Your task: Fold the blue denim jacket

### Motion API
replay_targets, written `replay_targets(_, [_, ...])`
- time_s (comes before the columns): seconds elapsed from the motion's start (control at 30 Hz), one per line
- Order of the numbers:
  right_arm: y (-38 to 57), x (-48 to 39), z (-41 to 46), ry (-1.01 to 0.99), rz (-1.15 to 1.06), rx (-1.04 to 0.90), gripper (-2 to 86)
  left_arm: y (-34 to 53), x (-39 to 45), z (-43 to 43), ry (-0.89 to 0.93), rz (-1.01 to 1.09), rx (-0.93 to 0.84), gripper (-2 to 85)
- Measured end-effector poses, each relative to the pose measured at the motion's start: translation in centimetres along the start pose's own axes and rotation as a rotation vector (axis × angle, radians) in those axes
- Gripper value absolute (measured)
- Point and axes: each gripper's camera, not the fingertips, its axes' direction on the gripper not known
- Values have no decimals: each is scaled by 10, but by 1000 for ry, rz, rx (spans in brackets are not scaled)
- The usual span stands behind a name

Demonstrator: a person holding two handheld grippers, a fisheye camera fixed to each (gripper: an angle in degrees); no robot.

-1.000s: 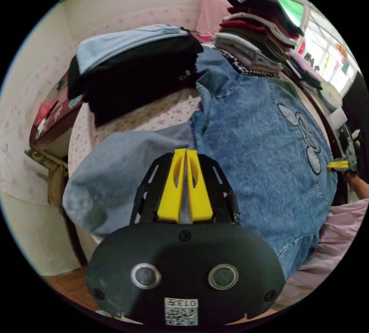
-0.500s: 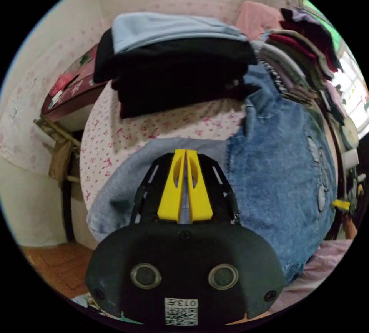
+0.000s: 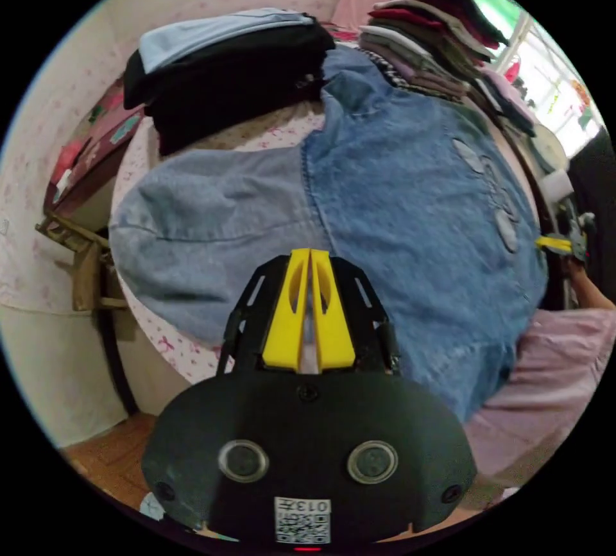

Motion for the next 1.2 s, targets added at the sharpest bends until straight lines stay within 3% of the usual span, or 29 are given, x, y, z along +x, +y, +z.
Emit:
replay_targets(0.17, [39, -50, -25, -92, -134, 102, 62, 97, 28, -33, 366, 25, -25, 76])
replay_targets(0.37, [81, -133, -36, -61, -292, 130, 121, 192, 63, -23, 552, -31, -110, 108])
replay_targets(0.8, [136, -211, -9, 228, -444, 67, 122, 186, 149, 42, 602, 113, -248, 140])
replay_targets(1.0, [146, -231, -2, 396, -474, 69, 82, 175, 159, 46, 553, 167, -281, 24])
replay_targets(1.2, [144, -235, -13, 369, -413, 84, 69, 168, 152, 6, 605, 218, -268, 2])
